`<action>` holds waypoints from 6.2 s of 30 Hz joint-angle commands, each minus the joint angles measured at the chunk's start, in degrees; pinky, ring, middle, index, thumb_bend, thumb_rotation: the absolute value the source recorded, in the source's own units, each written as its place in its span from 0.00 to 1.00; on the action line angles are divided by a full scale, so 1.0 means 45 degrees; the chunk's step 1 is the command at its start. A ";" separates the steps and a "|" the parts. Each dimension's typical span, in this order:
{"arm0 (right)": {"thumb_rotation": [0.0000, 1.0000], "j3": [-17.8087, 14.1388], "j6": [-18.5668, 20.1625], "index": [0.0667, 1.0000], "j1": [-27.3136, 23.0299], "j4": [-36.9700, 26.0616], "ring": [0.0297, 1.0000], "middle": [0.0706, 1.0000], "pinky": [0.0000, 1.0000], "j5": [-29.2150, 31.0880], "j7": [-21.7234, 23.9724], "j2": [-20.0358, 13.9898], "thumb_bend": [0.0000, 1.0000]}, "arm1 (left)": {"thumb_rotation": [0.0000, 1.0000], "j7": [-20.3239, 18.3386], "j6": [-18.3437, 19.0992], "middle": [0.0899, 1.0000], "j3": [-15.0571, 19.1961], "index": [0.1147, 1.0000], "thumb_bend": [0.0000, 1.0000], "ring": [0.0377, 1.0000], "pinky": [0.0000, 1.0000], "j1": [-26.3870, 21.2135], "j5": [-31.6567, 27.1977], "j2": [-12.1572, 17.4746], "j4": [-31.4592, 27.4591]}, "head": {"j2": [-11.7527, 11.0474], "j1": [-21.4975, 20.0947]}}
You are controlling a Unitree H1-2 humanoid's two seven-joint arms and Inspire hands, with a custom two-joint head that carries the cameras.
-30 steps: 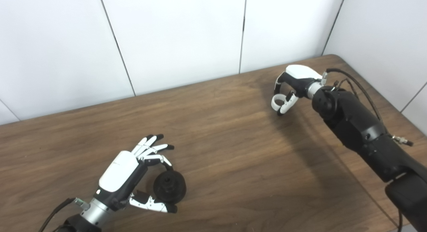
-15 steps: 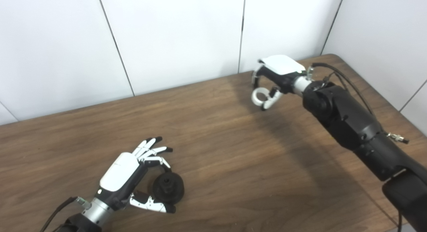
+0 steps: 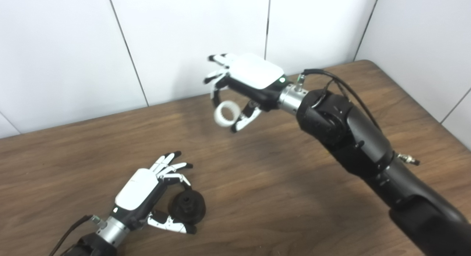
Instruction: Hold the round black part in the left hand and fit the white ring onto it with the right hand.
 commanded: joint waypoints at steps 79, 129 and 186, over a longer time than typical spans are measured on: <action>0.14 0.0299 -0.2073 0.45 0.3396 -0.0485 0.97 0.79 1.00 0.0786 -0.0161 0.1885 0.53 | 0.06 -0.1113 0.1298 0.87 -0.0457 0.42 0.53 1.00 1.00 0.0261 0.1344 -0.0960 -0.0889 | 0.1026 0.2600; 0.14 0.0629 -0.2295 0.45 0.3392 0.0773 1.00 0.88 1.00 0.0710 -0.0293 0.1949 0.53 | 0.06 -0.1181 0.1386 0.86 -0.0584 0.42 0.52 1.00 1.00 0.0261 0.1529 -0.1142 -0.1170 | 0.1246 0.2760; 0.14 0.1618 -0.2155 0.45 0.2516 0.1083 1.00 0.87 1.00 0.1263 0.1343 0.0785 0.53 | 0.06 -0.2574 0.3151 0.90 -0.1292 0.42 0.52 1.00 1.00 0.0087 0.1700 -0.1806 -0.2001 | 0.1447 0.3116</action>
